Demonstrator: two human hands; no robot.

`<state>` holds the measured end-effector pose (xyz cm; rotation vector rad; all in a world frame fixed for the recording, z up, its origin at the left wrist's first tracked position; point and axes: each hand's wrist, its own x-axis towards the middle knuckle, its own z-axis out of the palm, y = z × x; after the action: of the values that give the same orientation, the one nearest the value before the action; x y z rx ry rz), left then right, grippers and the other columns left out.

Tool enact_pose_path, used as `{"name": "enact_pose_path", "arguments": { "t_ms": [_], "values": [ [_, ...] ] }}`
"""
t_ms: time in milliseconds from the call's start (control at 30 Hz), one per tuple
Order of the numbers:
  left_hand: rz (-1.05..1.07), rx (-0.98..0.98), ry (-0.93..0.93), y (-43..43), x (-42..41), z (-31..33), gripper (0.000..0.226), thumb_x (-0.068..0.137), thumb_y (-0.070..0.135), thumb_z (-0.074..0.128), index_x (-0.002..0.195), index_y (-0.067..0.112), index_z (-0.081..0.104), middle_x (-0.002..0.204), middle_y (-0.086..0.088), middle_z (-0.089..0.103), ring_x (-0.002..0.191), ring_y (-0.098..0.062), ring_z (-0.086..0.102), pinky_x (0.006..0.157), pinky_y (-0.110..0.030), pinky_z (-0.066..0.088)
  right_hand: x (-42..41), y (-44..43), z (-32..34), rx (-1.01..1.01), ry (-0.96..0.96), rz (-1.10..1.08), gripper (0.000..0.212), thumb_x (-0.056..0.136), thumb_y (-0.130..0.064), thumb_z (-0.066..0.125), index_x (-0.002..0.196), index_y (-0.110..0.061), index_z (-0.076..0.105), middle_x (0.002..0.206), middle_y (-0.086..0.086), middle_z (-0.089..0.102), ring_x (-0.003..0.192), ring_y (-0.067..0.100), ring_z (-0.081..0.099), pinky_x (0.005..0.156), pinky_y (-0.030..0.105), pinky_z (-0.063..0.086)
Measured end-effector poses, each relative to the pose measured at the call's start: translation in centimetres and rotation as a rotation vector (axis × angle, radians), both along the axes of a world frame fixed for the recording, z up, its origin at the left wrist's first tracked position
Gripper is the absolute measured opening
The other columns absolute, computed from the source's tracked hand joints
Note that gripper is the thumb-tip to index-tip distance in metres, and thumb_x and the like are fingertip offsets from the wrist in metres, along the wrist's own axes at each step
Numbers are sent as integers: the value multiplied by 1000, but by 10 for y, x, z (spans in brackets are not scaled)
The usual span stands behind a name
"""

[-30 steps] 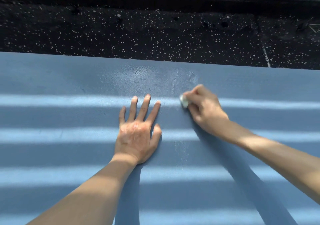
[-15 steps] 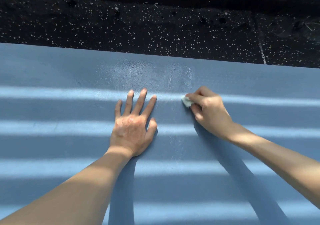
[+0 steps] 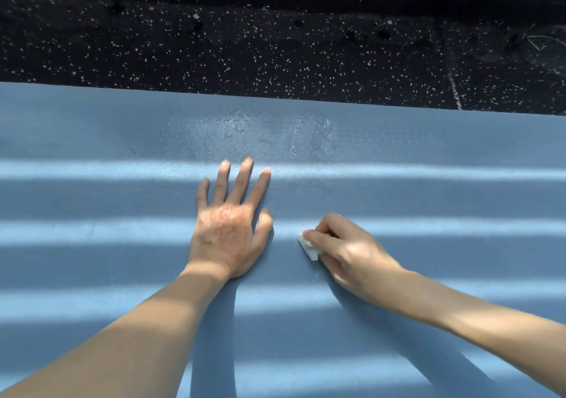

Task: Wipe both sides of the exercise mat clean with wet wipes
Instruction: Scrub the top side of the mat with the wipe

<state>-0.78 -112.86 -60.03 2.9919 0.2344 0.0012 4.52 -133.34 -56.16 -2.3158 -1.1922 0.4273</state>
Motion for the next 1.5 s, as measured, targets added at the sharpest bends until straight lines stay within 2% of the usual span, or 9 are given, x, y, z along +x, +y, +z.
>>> {"name": "enact_pose_path", "arguments": {
  "t_ms": [167,333,533,667,767,1033,1133,1267,1500],
  "values": [
    [0,2,-2,0,0,0,63,88,38,32,148,20,44,157,-7,35,144,-37,29,113,-57,20,50,16,-4,29,-118,-261,25,92,-22,49,85,-7,68,83,6,51,69,26,54,64,37,49],
    [2,-3,-8,0,0,-1,63,88,38,32,148,21,43,157,-7,35,144,-37,28,113,-57,20,-14,-13,5,-44,31,78,16,89,-10,50,86,-7,65,81,6,50,63,21,49,55,33,47],
    [1,0,-21,0,0,-3,62,89,38,32,148,21,43,157,-7,34,144,-37,28,113,-57,19,19,-2,-6,20,-70,-119,15,90,-15,48,86,-13,63,82,2,47,70,21,48,62,33,44],
    [0,-11,-23,0,0,-4,63,88,39,31,148,21,42,158,-7,34,144,-37,28,113,-57,18,-36,-33,8,-54,103,176,45,90,-60,37,91,-21,60,87,-6,53,77,13,51,71,30,47],
    [9,-30,-9,1,1,-2,64,89,40,30,149,22,41,159,-5,32,145,-36,24,115,-55,15,8,-12,5,-47,13,57,19,89,-32,45,84,-24,61,79,2,52,67,17,47,57,36,49],
    [13,-36,5,1,0,-1,64,90,41,29,150,23,39,160,-4,28,147,-35,21,116,-56,14,-3,-22,-1,-8,6,82,17,87,-3,55,94,-11,69,84,4,50,63,20,49,56,31,45],
    [14,-49,13,1,-1,0,64,90,41,28,150,23,38,161,-4,27,147,-35,20,116,-56,14,11,-9,-10,59,-57,-107,23,83,-3,52,96,-8,70,85,7,52,68,19,48,61,26,40],
    [12,-42,20,1,-1,0,65,89,42,26,151,24,36,161,-3,25,148,-33,18,116,-53,10,-34,-30,2,4,71,101,20,94,-17,50,85,-9,66,81,2,48,66,17,48,61,28,43],
    [14,-26,28,2,-1,0,68,88,45,20,153,26,32,163,-1,21,149,-32,14,117,-51,7,-19,-17,-10,69,-63,-116,25,84,-9,45,93,-5,69,83,8,51,68,20,48,60,27,39]
  ]
}}
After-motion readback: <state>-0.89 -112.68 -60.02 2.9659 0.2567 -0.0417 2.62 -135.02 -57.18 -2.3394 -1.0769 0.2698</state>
